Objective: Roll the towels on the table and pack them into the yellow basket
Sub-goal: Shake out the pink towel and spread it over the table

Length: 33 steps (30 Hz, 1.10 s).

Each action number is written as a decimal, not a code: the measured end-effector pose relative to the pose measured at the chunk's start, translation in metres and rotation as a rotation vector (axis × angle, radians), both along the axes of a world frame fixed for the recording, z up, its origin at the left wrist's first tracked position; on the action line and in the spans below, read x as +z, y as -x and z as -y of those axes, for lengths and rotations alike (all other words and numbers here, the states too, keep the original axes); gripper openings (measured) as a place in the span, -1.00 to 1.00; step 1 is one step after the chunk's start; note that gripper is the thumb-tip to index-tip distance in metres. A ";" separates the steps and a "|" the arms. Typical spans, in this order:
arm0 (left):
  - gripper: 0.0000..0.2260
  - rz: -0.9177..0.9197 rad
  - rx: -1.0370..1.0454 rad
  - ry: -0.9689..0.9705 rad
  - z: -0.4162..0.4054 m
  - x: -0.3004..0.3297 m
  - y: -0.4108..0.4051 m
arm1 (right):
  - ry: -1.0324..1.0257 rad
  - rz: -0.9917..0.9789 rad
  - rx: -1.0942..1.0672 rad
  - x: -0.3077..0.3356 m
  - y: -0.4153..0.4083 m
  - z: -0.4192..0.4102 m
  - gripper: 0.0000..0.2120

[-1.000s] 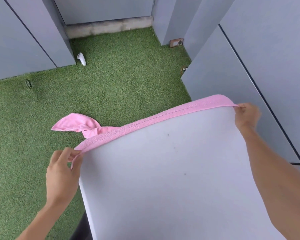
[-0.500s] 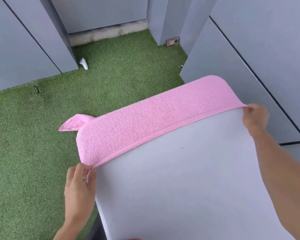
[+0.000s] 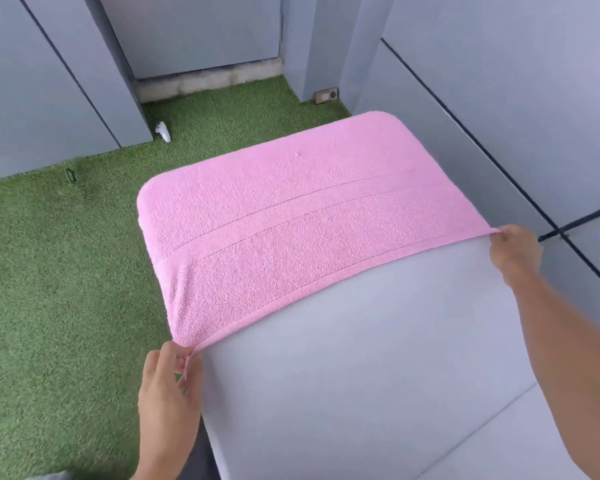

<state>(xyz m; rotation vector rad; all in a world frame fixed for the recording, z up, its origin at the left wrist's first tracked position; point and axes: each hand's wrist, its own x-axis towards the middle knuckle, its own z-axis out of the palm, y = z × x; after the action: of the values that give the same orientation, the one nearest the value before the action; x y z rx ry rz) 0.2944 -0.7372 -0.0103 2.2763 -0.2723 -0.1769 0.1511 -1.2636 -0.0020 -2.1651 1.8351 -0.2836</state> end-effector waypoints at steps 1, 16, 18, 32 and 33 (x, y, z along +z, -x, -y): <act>-0.86 0.011 0.002 0.006 -0.004 0.000 0.011 | -0.008 0.007 -0.010 0.000 0.012 -0.004 -0.74; -0.82 0.092 0.010 0.051 -0.042 -0.007 0.194 | -0.028 0.102 -0.006 0.003 0.191 -0.043 -0.76; -0.79 0.090 0.033 0.050 -0.050 -0.007 0.233 | -0.025 0.108 0.013 0.005 0.218 -0.050 -0.76; -0.75 0.076 0.124 0.042 -0.086 -0.011 0.417 | -0.011 0.165 0.046 0.000 0.390 -0.088 -0.75; -0.76 0.080 0.122 0.038 -0.087 -0.010 0.426 | -0.008 0.163 0.049 -0.001 0.399 -0.089 -0.75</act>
<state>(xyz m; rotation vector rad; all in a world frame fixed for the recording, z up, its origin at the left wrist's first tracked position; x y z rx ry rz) -0.1313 -0.6503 -0.0199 2.2569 -0.1761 -0.0167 -0.2477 -1.1747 -0.0032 -2.1109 1.6899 -0.4279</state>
